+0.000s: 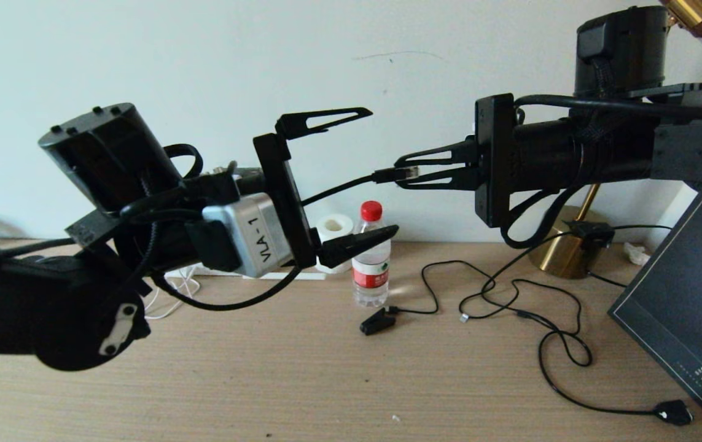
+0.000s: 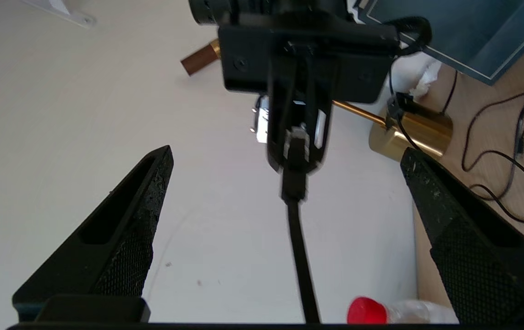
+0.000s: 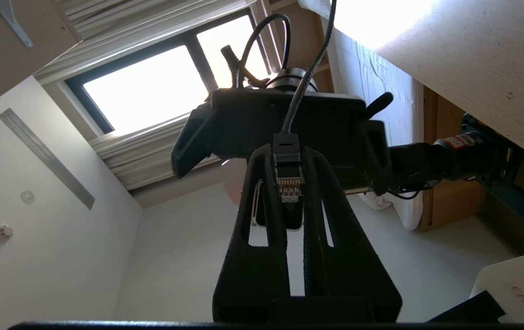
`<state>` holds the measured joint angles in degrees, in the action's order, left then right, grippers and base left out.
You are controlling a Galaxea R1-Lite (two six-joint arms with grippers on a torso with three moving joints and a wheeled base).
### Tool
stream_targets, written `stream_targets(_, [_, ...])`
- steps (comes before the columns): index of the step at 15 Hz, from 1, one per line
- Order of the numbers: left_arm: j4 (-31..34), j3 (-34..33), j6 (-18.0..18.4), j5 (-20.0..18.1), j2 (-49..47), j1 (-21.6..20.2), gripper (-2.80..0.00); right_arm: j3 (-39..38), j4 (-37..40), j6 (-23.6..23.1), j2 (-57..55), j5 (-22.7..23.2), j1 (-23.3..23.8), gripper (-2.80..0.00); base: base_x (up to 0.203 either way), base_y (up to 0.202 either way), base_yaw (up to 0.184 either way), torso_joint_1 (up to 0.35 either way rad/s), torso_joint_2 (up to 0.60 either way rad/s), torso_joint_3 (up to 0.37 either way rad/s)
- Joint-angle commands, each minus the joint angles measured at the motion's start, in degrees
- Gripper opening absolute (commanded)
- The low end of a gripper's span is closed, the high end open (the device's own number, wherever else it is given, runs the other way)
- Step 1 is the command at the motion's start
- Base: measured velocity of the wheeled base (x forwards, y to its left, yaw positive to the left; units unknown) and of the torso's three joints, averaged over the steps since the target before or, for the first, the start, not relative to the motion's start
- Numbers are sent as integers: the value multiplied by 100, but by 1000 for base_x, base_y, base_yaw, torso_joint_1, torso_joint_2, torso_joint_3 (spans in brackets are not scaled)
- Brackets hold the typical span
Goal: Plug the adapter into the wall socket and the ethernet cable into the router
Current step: Hand it to the other hand
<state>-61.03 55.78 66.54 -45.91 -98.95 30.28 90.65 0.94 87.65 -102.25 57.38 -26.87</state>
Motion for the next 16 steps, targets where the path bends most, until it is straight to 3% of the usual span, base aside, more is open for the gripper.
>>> stream_targets(1, [-32, -41, 35, -23, -19, -40, 0, 5, -6, 50, 4, 36, -3, -280, 0, 0, 0, 0, 0, 0])
stream_targets(9, [-32, -50, 8, -31, -51, -119, 0, -3, -6, 42, -23, 71, -64, -280, 0, 0, 0, 0, 0, 0])
stream_targets(10, [-32, -50, 8, -29, -61, -112, -280, -3, -6, 42, -23, 71, -73, -280, 0, 0, 0, 0, 0, 0])
stream_targets(16, [-32, -112, 8, -23, -63, -110, -280, 6, -6, 24, -71, 67, -172, -280, 0, 0, 0, 0, 0, 0])
